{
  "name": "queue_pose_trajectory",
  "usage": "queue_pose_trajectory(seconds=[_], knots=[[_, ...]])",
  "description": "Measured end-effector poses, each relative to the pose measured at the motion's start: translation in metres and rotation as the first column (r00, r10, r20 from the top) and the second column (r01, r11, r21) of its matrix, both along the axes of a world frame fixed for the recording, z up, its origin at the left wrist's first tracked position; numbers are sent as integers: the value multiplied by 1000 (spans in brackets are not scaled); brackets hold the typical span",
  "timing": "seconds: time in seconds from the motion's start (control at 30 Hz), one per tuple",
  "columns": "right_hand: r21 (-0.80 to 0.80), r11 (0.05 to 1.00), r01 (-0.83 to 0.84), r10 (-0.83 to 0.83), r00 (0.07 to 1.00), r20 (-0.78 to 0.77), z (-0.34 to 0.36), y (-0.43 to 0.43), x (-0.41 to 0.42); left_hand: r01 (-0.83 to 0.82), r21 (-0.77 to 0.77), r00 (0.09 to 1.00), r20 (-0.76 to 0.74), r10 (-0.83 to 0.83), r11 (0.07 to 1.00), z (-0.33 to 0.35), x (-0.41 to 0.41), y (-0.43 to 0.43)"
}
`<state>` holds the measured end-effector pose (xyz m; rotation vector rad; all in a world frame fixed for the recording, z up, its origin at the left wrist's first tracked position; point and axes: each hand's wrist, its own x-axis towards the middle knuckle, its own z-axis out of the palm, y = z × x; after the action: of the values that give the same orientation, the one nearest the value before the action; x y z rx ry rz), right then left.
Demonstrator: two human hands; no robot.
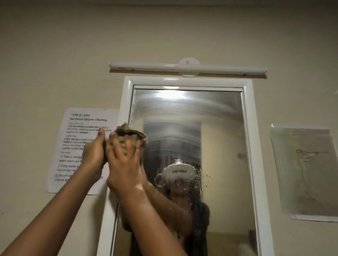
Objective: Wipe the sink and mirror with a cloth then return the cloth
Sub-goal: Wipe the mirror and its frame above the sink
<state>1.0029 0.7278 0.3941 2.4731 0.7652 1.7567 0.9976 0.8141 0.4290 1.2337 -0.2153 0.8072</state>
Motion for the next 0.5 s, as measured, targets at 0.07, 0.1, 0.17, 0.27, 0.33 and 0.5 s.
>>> queue_pose_trajectory(seconds=[0.07, 0.1, 0.17, 0.27, 0.33, 0.5], knots=[[-63, 996, 67, -65, 997, 33, -25, -2, 2, -206, 59, 976, -66, 210, 977, -12, -3, 0], [-103, 991, 83, -77, 995, 60, -36, -10, 1, -309, 81, 949, -42, 313, 948, -17, -3, -3], [-140, 987, 81, -68, 993, 96, -49, -33, 3, -425, 142, 905, 83, 417, 894, -25, -8, -12], [-49, 995, 92, -85, 989, 121, -50, -79, 4, -543, 267, 836, 259, 484, 796, -33, -10, -27], [93, 988, 125, -136, 982, 128, -46, -118, 4, -600, 290, 797, 302, 523, 746, -39, -5, -31], [540, 827, 158, -216, 975, 47, -49, -237, -25, -672, 295, 733, 390, 557, 679, -49, -3, -37]])
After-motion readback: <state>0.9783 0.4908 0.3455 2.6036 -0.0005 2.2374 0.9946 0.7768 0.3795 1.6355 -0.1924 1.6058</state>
